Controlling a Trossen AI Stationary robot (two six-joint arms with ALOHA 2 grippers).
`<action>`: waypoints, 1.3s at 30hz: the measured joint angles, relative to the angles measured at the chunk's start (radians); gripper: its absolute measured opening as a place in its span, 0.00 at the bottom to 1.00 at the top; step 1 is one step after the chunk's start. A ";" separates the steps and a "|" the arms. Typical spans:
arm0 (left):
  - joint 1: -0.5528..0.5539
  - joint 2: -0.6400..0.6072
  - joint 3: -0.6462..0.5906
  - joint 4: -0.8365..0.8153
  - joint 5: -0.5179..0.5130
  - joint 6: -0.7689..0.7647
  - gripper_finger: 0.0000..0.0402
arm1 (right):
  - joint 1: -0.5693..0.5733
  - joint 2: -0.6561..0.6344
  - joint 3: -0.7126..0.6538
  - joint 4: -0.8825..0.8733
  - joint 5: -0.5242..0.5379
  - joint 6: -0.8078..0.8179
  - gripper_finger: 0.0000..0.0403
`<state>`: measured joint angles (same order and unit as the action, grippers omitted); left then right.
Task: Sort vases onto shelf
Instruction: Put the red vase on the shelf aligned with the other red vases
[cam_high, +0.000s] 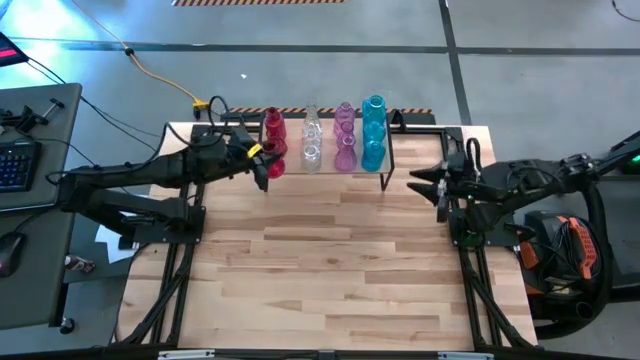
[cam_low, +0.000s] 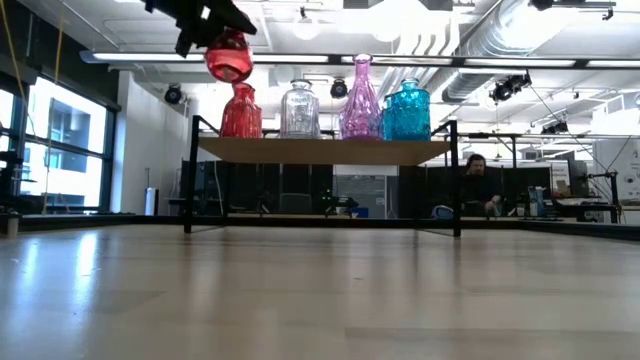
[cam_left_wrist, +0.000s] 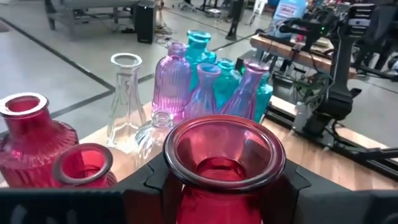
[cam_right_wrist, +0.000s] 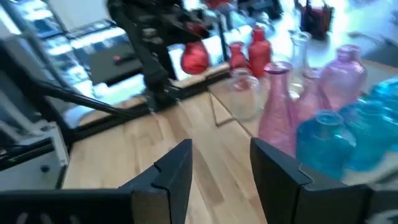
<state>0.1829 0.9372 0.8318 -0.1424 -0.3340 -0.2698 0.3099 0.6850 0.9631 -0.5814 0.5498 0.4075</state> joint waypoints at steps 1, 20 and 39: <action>0.000 0.008 0.000 0.003 0.000 -0.002 0.37 | 0.000 -0.022 -0.038 0.045 -0.008 -0.027 0.35; -0.051 0.052 -0.174 0.216 -0.062 -0.057 0.37 | 0.000 -0.256 -0.389 0.251 -0.011 -0.041 0.35; -0.005 0.029 -0.217 0.257 -0.040 0.018 0.37 | 0.000 -0.255 -0.706 0.655 -0.075 -0.011 0.35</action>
<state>0.1775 0.9665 0.6147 0.1149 -0.3742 -0.2516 0.3096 0.4301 0.2574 0.0732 0.4744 0.3966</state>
